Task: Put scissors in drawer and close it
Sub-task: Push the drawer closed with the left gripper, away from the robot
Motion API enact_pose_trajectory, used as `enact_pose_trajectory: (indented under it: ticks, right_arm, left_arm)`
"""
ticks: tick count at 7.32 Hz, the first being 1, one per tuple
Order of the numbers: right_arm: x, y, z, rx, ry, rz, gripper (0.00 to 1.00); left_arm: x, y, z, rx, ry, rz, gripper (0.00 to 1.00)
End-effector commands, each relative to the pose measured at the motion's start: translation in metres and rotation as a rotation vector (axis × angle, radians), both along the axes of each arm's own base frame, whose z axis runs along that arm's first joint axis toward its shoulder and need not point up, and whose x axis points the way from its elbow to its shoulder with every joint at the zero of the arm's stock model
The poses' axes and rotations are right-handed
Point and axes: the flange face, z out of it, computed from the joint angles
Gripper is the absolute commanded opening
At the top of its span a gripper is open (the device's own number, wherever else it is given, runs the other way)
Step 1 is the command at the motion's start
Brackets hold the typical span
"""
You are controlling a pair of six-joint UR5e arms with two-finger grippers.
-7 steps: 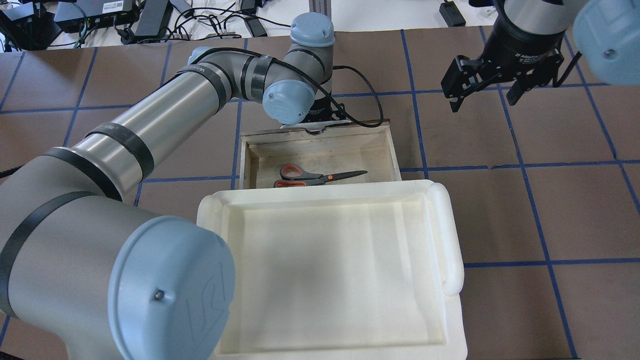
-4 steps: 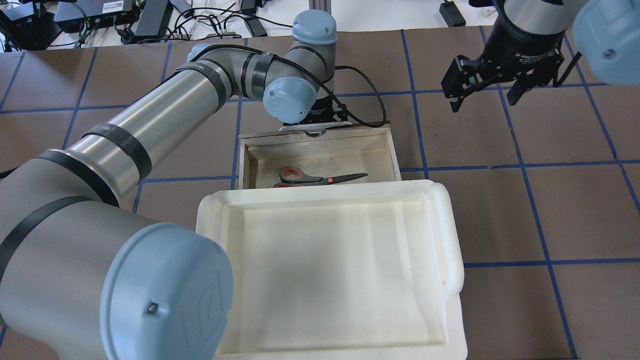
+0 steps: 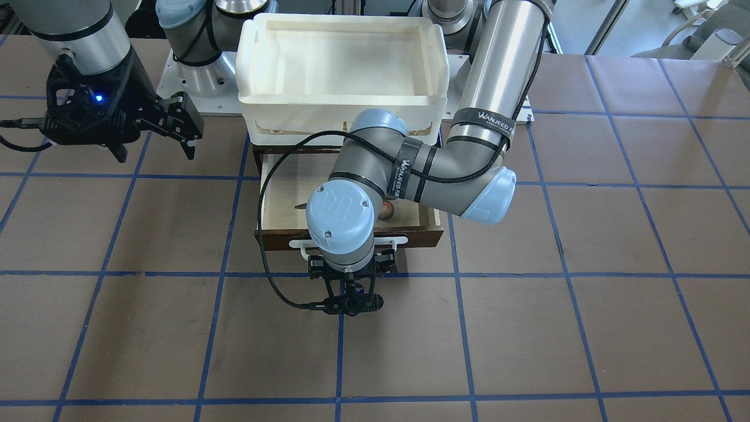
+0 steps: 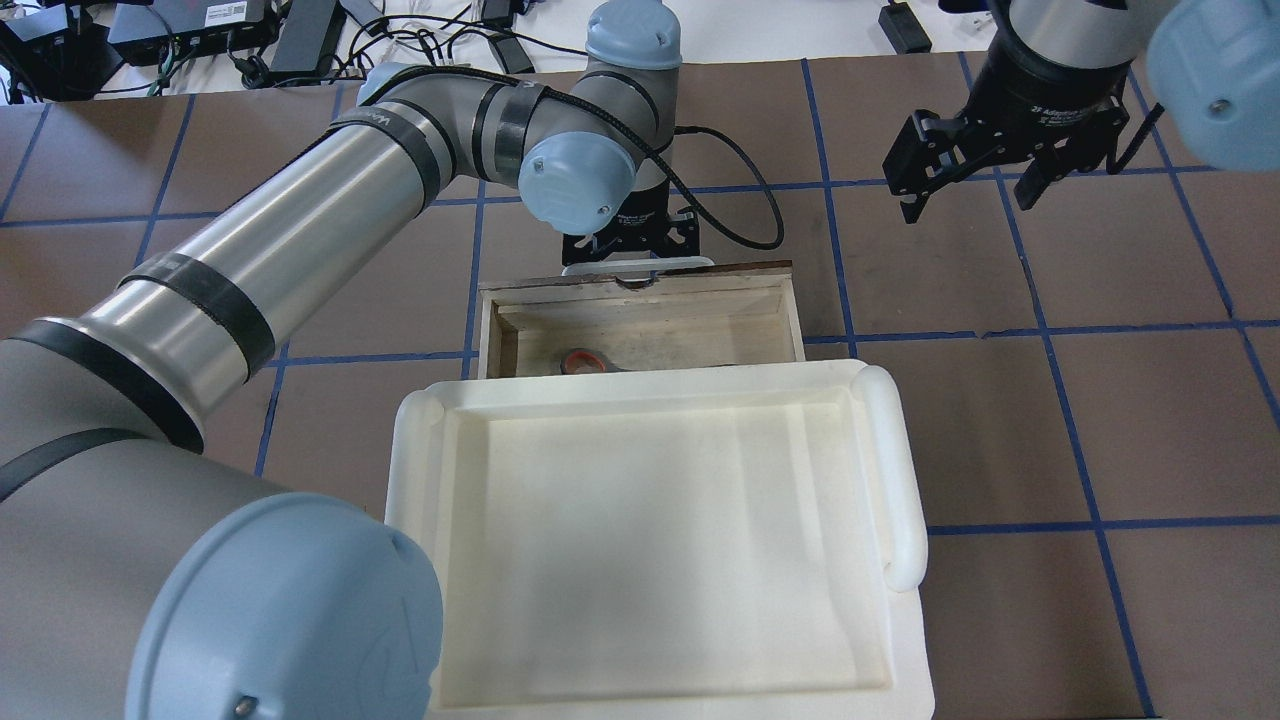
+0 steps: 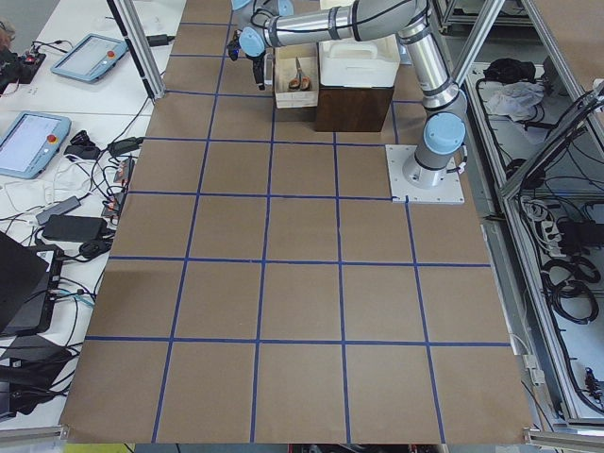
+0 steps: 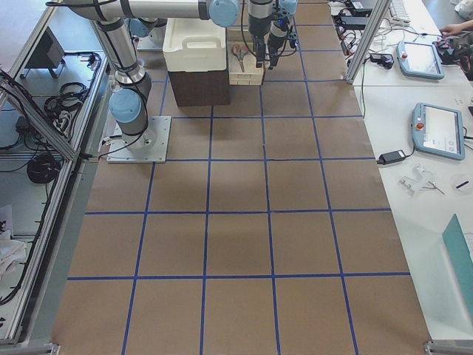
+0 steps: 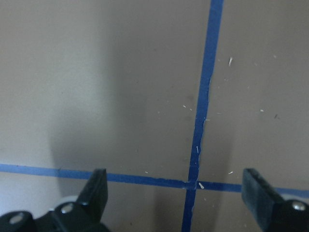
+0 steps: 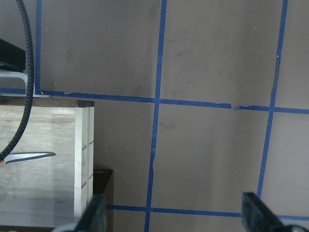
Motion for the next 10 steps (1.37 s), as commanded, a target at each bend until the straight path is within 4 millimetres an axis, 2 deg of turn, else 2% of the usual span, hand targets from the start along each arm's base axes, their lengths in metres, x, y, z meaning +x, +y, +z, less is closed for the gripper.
enact_pose_trajectory:
  ticks: [1,3,6,10]
  right_arm:
    - [-0.001,-0.001,0.001,-0.012,0.000,0.002,1.00]
    - [-0.001,0.000,0.000,0.001,0.002,0.002,1.00]
    - [0.000,-0.001,0.001,-0.013,-0.001,0.002,1.00]
    - [0.000,-0.001,0.001,-0.013,-0.001,0.000,1.00]
  left_arm:
    - [0.003,0.015,0.015,0.035,-0.011,-0.004,1.00]
    - [-0.001,0.037,0.016,0.065,-0.020,-0.021,1.00]
    - [0.004,0.075,0.011,0.126,-0.024,-0.029,1.00]
    - [0.003,0.111,0.028,0.199,-0.050,-0.064,1.00]
